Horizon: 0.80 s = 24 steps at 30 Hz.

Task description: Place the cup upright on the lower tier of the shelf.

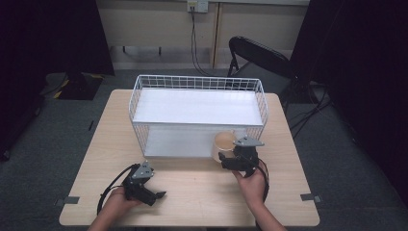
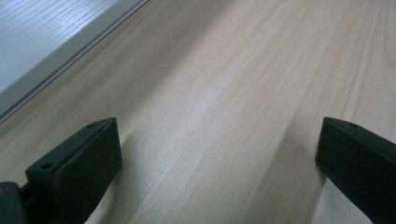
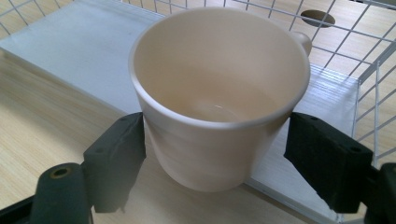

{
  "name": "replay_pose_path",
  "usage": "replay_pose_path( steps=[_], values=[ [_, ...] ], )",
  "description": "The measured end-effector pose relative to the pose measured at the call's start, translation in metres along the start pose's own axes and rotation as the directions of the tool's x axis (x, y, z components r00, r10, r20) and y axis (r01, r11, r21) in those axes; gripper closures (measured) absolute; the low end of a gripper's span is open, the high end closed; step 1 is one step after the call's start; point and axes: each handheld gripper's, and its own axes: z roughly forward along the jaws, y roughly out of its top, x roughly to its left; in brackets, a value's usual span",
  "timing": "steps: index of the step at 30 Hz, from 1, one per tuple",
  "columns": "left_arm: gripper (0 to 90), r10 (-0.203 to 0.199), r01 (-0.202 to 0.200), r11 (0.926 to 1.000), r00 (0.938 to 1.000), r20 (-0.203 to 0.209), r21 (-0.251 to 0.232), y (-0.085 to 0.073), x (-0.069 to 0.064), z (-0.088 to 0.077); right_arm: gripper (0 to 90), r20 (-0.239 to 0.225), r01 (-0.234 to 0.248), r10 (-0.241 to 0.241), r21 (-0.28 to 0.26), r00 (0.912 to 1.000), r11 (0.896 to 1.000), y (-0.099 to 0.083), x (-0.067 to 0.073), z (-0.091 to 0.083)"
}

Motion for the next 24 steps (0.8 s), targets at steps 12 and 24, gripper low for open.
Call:
replay_pose_path(
  steps=[12,24],
  values=[
    [0.0,0.0,0.0,1.0,1.0,0.0,0.0,0.0,0.0,0.0,27.1,0.002,0.005,-0.005,-0.001,1.0,1.0,-0.0005,0.0005,0.0012],
    [0.0,0.0,0.0,1.0,1.0,0.0,0.0,0.0,0.0,0.0,41.0,-0.011,0.013,-0.013,-0.014,0.9999,1.0,0.0029,0.0009,0.0008]
  ],
)
